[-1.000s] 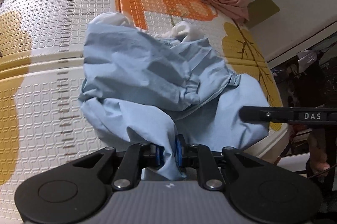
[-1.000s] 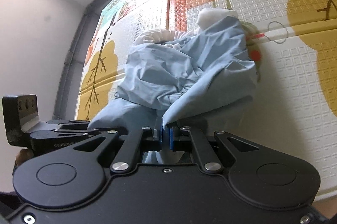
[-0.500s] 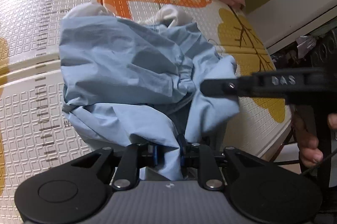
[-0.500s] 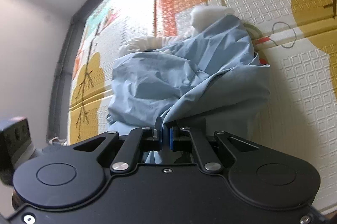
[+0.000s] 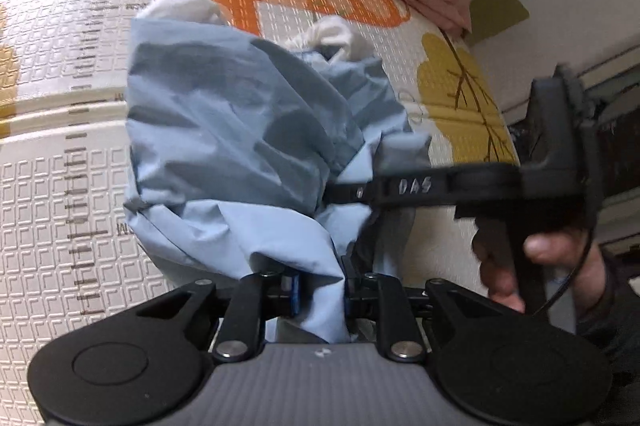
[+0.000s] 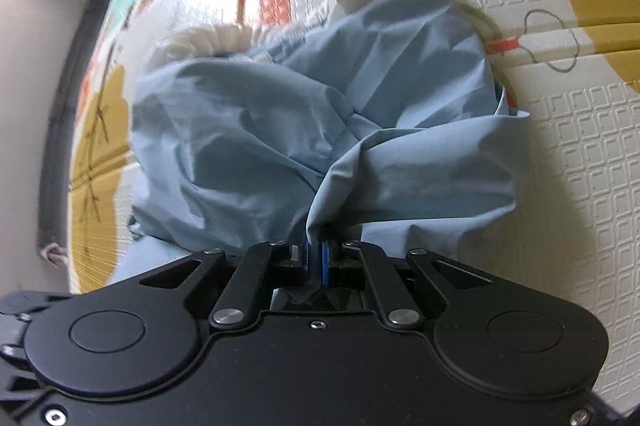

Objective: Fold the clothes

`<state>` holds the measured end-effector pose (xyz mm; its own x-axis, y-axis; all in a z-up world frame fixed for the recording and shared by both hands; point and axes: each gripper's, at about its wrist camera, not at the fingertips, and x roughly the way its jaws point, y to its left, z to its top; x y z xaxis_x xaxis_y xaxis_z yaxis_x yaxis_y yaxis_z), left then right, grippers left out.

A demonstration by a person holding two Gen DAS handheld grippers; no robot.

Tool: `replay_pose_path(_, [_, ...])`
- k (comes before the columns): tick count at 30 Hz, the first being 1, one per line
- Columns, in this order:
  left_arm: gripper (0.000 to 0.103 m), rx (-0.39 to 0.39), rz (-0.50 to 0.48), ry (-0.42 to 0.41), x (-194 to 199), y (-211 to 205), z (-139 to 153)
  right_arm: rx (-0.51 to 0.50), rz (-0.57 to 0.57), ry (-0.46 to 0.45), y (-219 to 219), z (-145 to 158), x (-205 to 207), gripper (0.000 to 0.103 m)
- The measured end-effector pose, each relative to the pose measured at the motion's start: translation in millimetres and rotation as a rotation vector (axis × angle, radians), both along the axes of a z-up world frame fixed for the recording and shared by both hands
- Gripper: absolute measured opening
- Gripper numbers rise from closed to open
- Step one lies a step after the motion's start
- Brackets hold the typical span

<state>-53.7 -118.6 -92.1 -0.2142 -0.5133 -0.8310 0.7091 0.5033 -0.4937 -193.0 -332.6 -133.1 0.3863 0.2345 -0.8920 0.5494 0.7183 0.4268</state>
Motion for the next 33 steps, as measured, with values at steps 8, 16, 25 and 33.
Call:
replay_pose_path(8, [0.019, -0.063, 0.046, -0.026, 15.6, -15.6, 18.1, -0.026, 0.055, 0.062, 4.9, -5.7, 9.6, 0.004])
replay_pose_path(16, [0.017, -0.064, 0.152, -0.018, 38.6, -30.8, 16.0, -0.035, 0.093, 0.103, 6.1, -8.7, 14.0, 0.003])
replay_pose_path(25, [0.015, 0.007, 0.220, -0.045, 51.6, -47.8, -5.3, -0.046, 0.103, 0.113, 9.6, -11.5, 28.3, 0.003])
replay_pose_path(33, [0.015, 0.100, 0.214, -0.106, 52.0, -62.5, -23.2, -0.044, 0.096, 0.111, 7.3, -13.1, 27.2, 0.003])
